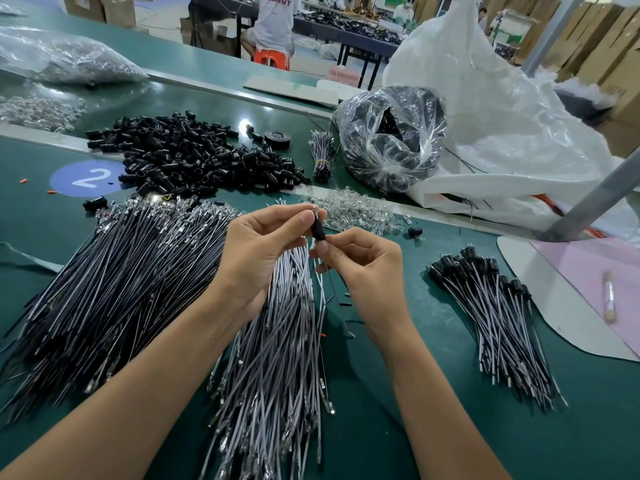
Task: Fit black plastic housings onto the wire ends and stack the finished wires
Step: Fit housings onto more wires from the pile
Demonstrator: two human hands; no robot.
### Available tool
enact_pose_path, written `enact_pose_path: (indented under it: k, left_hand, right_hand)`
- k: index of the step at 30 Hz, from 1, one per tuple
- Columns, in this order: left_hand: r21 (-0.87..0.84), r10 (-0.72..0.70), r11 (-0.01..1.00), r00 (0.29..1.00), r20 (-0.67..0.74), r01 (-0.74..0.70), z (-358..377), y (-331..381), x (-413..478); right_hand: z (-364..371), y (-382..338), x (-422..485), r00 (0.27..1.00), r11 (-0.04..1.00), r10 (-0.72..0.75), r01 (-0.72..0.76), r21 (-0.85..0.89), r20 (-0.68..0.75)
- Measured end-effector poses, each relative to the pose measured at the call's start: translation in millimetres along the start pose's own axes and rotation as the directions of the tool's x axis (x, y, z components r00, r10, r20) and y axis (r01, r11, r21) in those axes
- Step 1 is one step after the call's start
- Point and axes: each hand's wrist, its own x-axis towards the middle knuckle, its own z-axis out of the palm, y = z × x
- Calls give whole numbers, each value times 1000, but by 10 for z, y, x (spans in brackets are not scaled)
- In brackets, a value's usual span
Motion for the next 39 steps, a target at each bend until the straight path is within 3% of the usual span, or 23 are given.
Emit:
enact_pose_path:
  k: [24,39]
  left_hand:
    - [5,-8,1000,1000,16,8,-1,20,-25]
    - [-56,-44,997,999,22,46,0,12,-7]
  right_hand:
    - [-8,51,17,999,998,-32,31,-62,-7]
    - [-10,76,32,999,999,-33,33,3,29]
